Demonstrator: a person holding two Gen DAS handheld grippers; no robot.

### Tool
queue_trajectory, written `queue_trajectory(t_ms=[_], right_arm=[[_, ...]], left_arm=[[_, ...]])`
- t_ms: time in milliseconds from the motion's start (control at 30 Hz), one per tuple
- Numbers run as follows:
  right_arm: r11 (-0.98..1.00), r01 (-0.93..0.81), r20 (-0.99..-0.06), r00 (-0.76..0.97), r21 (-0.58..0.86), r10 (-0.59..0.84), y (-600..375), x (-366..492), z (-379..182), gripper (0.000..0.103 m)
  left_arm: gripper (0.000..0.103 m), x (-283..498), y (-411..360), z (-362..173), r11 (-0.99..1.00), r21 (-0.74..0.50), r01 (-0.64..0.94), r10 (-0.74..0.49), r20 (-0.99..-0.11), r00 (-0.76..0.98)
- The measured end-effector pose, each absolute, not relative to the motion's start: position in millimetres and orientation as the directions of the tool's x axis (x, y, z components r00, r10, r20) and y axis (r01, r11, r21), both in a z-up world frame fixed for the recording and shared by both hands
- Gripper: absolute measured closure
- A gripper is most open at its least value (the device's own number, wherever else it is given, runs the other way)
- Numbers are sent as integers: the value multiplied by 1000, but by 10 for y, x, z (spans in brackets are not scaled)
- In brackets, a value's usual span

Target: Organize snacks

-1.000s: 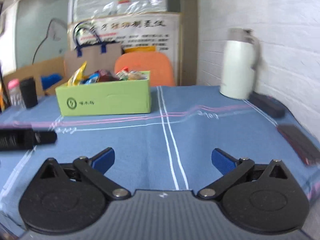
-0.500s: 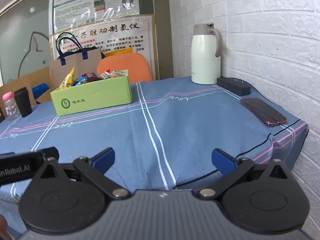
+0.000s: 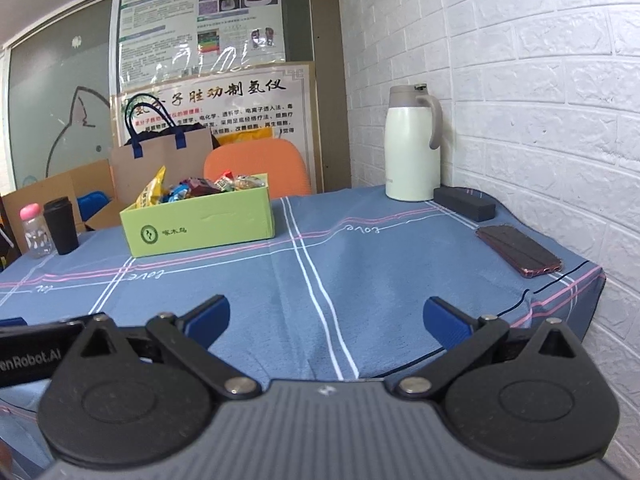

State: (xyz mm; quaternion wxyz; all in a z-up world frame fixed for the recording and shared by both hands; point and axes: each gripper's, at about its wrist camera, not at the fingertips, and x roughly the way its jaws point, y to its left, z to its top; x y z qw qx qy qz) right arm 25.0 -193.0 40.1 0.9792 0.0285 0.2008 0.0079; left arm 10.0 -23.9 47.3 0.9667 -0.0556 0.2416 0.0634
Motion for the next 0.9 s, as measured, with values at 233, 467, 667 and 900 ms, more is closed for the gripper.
queue_trajectory(t_ms=[233, 467, 667, 900], right_arm=[[998, 2, -400, 916, 62, 23, -1951, 257, 391, 0], [998, -11, -405, 914, 61, 35, -1943, 263, 387, 0], [998, -23, -411, 911, 64, 47, -1949, 282, 372, 0], [997, -22, -416, 908, 67, 48, -1946, 284, 358, 0]], left_arm=[[14, 95, -250, 486, 989, -61, -137, 93, -466, 880], [14, 105, -244, 482, 990, -59, -132, 89, -467, 880], [19, 119, -222, 464, 988, -51, -144, 103, -468, 878], [21, 128, -187, 440, 987, -72, -141, 90, -480, 873]])
